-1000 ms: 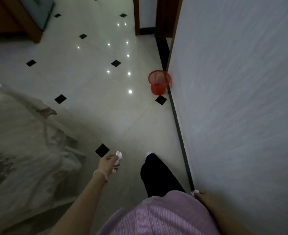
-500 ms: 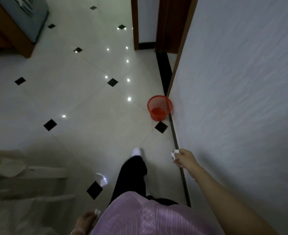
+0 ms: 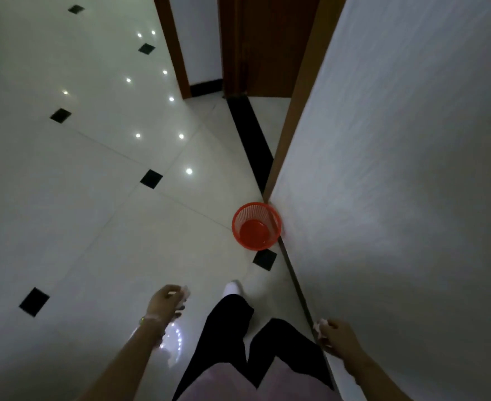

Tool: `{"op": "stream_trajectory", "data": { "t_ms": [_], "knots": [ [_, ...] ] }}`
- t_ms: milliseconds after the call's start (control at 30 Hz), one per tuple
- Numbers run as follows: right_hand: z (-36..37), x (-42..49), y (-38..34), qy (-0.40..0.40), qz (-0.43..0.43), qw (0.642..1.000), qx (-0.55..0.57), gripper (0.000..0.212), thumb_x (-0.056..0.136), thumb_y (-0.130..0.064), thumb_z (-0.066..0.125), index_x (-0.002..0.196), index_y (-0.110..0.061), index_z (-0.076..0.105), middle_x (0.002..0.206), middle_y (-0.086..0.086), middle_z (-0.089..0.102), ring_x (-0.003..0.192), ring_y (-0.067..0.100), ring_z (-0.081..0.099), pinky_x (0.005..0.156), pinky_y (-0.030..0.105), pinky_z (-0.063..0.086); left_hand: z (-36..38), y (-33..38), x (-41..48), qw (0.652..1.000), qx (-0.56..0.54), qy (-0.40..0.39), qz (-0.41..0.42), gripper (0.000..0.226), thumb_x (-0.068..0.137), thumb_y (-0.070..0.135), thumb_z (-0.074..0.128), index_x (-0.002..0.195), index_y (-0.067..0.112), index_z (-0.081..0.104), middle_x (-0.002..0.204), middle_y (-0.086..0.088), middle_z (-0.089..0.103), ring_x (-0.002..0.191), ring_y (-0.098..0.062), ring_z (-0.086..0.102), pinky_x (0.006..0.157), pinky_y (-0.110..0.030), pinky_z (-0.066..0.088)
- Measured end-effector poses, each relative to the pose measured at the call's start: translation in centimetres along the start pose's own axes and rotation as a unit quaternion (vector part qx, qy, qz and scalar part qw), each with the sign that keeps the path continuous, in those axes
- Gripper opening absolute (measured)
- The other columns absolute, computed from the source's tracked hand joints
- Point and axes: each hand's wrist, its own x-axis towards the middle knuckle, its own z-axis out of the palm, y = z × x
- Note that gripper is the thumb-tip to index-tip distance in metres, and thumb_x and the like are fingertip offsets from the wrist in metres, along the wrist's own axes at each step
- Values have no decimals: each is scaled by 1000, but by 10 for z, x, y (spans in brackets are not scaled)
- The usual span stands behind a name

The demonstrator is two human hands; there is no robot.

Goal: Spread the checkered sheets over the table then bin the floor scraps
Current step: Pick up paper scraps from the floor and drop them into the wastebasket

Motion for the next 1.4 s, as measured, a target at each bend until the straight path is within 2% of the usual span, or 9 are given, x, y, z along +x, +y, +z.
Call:
{"op": "stream_trajectory", "data": {
  "t_ms": [167, 400, 533, 633, 733, 833, 1000, 1133, 1400],
  "knots": [
    [24, 67, -77, -35, 22, 999, 31, 27, 99, -12, 45, 101, 9, 63, 83, 15, 57, 71, 23, 52, 61, 26, 42, 71, 98, 86, 995, 40, -78, 48, 12, 87, 17, 64, 79, 12, 57, 69, -7, 59, 58, -19, 54, 52, -25, 44],
    [88, 234, -156, -17, -18, 997, 67, 10, 89, -7, 59, 83, -7, 66, 81, 13, 63, 68, 17, 57, 59, 20, 50, 183, 90, 223, 995, -21, -82, -56, 14, 88, 23, 63, 90, 11, 58, 78, -9, 62, 69, -19, 58, 57, -31, 53],
    [111, 306, -177, -57, 31, 987, 150, 14, 90, -14, 59, 102, -8, 61, 96, 11, 64, 82, 20, 62, 73, 30, 52, 227, 78, 277, 986, -81, -96, -107, 27, 92, 23, 58, 113, 8, 53, 100, -14, 60, 92, -28, 59, 71, -36, 54],
    [111, 331, -177, -134, 47, 976, 167, 39, 92, -26, 59, 129, -22, 44, 119, 8, 60, 107, 25, 60, 86, 34, 49, 241, 78, 298, 976, -110, -125, -140, 39, 97, 20, 47, 132, 4, 44, 129, -21, 51, 120, -35, 50, 93, -45, 46],
    [111, 341, -173, -82, 76, 981, 158, 27, 90, -20, 61, 115, -16, 51, 100, 6, 62, 88, 19, 62, 70, 26, 51, 234, 73, 304, 978, -85, -111, -152, 42, 96, 20, 48, 134, 4, 42, 131, -18, 52, 122, -32, 50, 102, -44, 41],
    [106, 335, -167, -9, 89, 991, 100, 6, 88, -9, 56, 92, -7, 59, 72, 3, 60, 59, 13, 56, 47, 20, 47, 216, 74, 293, 984, -61, -93, -137, 32, 95, 15, 49, 124, 1, 48, 107, -15, 60, 100, -28, 56, 92, -41, 46],
    [83, 266, -163, -19, 29, 999, 15, 12, 87, -13, 57, 81, -5, 64, 72, 10, 65, 70, 24, 61, 69, 35, 51, 161, 77, 232, 998, -19, -34, -56, 16, 95, 9, 48, 105, 3, 58, 91, -14, 64, 83, -26, 59, 67, -29, 48],
    [68, 181, -174, -49, -49, 992, -101, 19, 89, -11, 53, 72, -10, 61, 74, 11, 65, 75, 26, 60, 85, 43, 52, 102, 82, 150, 999, -30, -13, -16, 13, 92, 6, 50, 85, 7, 61, 77, -12, 63, 74, -26, 59, 63, -28, 46],
    [45, 73, -165, -131, -94, 940, -300, 26, 92, -9, 52, 66, -10, 56, 58, 7, 55, 55, 21, 52, 57, 27, 43, 6, 72, 9, 996, -78, 30, 20, 14, 93, 9, 48, 90, 4, 61, 75, -9, 63, 65, -21, 57, 60, -27, 41]
  ]
}}
